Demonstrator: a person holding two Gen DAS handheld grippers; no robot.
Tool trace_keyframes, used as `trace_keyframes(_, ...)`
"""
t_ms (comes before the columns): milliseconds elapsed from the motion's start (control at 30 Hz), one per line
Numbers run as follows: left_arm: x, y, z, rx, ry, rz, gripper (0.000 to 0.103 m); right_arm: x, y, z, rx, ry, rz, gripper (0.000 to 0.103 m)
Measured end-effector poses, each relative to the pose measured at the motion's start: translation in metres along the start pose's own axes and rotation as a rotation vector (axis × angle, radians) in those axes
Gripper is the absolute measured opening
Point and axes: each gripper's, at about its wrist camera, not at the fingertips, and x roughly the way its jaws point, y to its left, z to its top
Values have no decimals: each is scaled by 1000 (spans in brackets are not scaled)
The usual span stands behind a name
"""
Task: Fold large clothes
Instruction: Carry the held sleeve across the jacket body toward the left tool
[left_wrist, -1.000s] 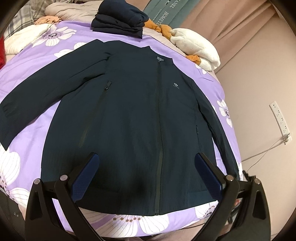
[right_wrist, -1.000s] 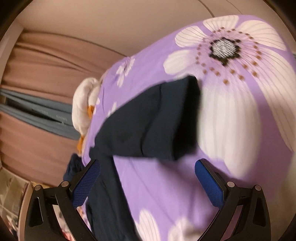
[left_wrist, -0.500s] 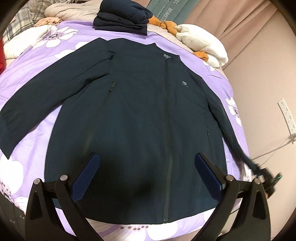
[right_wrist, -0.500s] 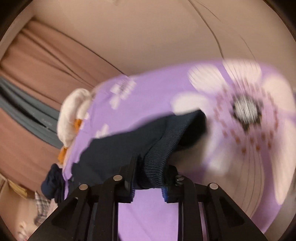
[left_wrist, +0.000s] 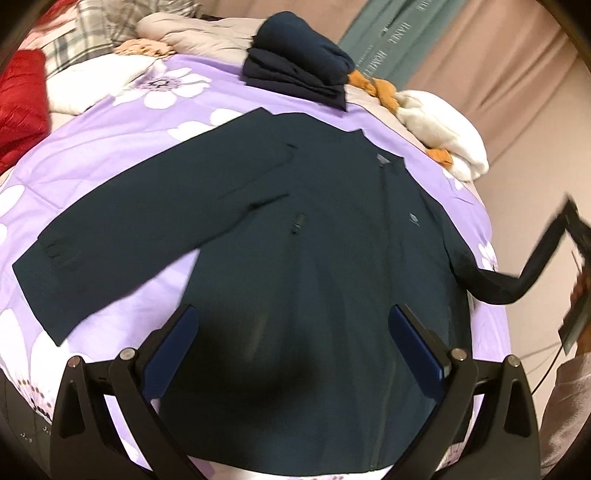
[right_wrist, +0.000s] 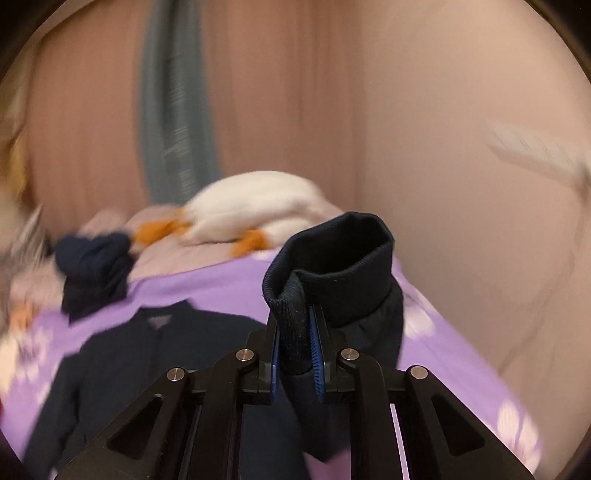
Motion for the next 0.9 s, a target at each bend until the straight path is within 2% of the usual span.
trace_keyframes(133,8,17,9,-27,3,28,103,25,120,-16,-264,28,109,16)
trace_keyframes(200,12,25,11,-47,-2,57,103,49,187,-47,-406,112,177,16)
trace_keyframes(267,16,35,13,-71,-2,80,103,73,233,-84,-525,186,187,17)
trace_keyframes(300,18,38,14,-79,3,86,103,86,256,-106,-583,219,200,27)
trace_keyframes(333,21,43,15,-91,11,92,103,92,271,-116,-613,240,220,43)
trace_keyframes(400,25,49,16,-108,22,95,103,95,300,-147,-671,295,312,57)
trace_keyframes(433,27,52,17,-113,26,99,103,92,308,-159,-700,305,350,57)
trace_keyframes(533,35,50,21,-110,38,92,103,73,304,-175,-724,293,448,57)
trace_keyframes(667,51,34,31,-100,80,-34,103,58,242,-153,-550,305,614,61)
trace_keyframes(733,60,23,42,-95,90,-97,103,60,200,-142,-439,302,600,74)
trace_keyframes(800,71,9,54,-86,98,-172,103,68,145,-132,-318,305,540,74)
trace_keyframes(900,103,-13,71,-115,132,-268,103,78,86,-128,-207,307,443,74)
